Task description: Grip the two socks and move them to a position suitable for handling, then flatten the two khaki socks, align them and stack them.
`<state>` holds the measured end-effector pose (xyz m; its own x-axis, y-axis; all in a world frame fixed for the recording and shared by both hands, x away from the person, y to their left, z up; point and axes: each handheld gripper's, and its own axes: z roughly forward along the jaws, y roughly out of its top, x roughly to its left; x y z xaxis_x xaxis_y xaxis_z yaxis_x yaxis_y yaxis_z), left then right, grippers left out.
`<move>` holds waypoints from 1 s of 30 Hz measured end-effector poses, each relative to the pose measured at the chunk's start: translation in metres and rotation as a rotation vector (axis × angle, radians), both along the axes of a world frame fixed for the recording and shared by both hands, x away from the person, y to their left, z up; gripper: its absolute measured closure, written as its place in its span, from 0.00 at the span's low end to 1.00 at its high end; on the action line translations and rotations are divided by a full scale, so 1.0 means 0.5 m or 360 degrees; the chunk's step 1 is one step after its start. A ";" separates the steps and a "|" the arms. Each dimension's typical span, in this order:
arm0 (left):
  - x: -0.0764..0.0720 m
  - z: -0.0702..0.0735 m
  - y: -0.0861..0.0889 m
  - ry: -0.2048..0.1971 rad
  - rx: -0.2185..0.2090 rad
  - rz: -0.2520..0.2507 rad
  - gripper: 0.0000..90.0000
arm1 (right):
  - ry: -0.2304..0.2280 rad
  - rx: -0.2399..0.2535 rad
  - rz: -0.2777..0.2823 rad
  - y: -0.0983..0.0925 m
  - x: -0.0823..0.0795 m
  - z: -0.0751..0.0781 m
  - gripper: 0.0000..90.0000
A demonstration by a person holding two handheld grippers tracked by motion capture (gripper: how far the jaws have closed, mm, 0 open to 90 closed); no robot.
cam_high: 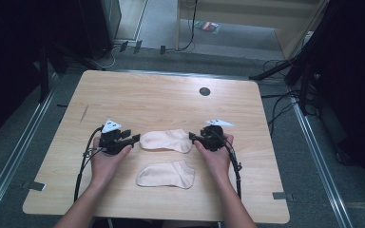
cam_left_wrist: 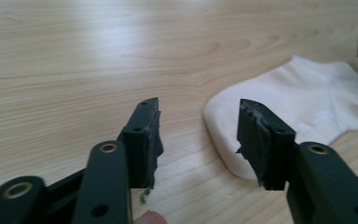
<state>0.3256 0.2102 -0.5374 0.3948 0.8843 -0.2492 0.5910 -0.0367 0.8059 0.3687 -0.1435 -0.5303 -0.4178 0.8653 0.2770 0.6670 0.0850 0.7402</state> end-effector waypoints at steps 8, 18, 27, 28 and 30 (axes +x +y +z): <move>0.015 -0.006 -0.040 0.0035 0.0036 -0.0059 0.56 | 0.0018 0.0051 0.0024 -0.010 -0.011 -0.014 0.54; 0.029 -0.021 -0.057 0.0069 0.0080 -0.0084 0.54 | 0.0023 0.0035 0.0069 0.018 -0.007 -0.024 0.56; 0.029 -0.025 -0.066 0.0076 0.0104 -0.0101 0.66 | -0.0003 -0.0045 0.0088 0.035 -0.010 -0.032 0.68; 0.029 -0.025 -0.067 0.0063 0.0109 -0.0100 0.68 | -0.0005 -0.0046 0.0080 0.038 -0.009 -0.034 0.72; 0.028 -0.027 -0.070 0.0089 0.0100 -0.0106 0.77 | -0.0007 -0.0051 0.0080 0.040 -0.009 -0.034 0.77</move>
